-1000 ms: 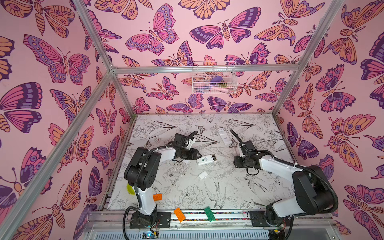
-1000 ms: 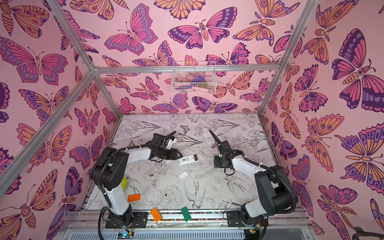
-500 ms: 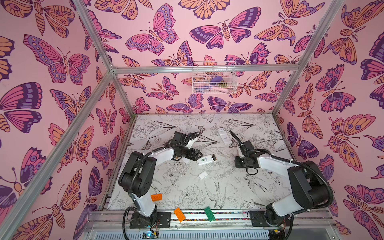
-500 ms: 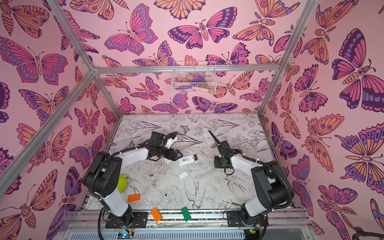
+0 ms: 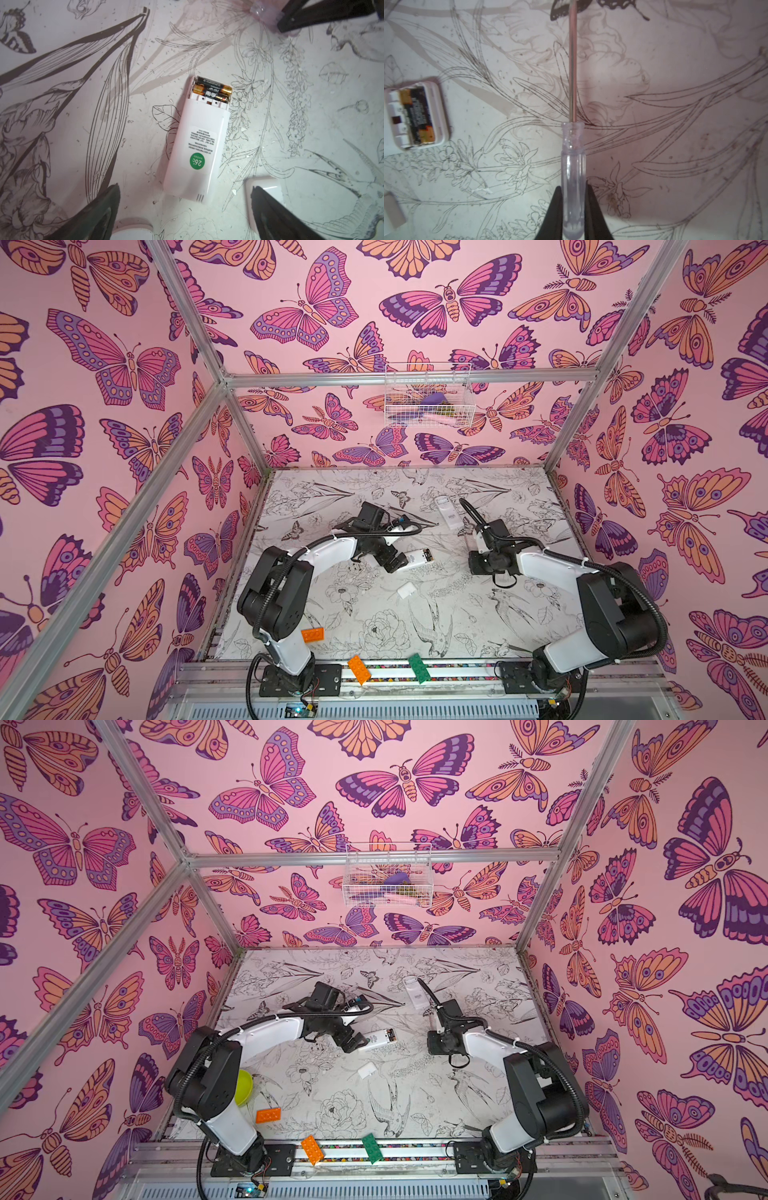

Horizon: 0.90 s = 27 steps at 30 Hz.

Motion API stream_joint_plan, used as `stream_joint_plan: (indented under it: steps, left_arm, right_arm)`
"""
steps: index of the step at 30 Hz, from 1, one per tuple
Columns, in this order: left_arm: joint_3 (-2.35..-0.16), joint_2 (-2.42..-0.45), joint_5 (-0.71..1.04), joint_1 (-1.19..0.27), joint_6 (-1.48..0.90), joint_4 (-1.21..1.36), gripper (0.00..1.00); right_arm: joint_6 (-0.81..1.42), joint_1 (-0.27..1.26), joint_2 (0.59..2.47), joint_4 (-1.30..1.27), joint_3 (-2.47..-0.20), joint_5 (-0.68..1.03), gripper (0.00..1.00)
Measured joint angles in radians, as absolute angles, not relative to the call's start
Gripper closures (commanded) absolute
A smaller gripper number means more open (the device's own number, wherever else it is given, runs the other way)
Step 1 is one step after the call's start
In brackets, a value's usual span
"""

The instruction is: Unload the batteries from the remote control

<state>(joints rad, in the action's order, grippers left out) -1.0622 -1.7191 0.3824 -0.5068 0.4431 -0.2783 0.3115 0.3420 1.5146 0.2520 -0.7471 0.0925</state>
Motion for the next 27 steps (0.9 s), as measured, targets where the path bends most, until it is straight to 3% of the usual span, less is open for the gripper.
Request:
stream_joint_plan:
  steps: [15, 27]
  left_arm:
    - [-1.061, -1.801, 0.174, -0.601, 0.651, -0.262, 0.00]
    - [-1.061, -1.802, 0.073, -0.602, 0.672, -0.208, 0.00]
  right_arm:
    - [0.253, 0.342, 1.271, 0.244, -0.671, 0.202, 1.00]
    - [0.205, 0.341, 1.232, 0.220, -0.643, 0.288, 1.00]
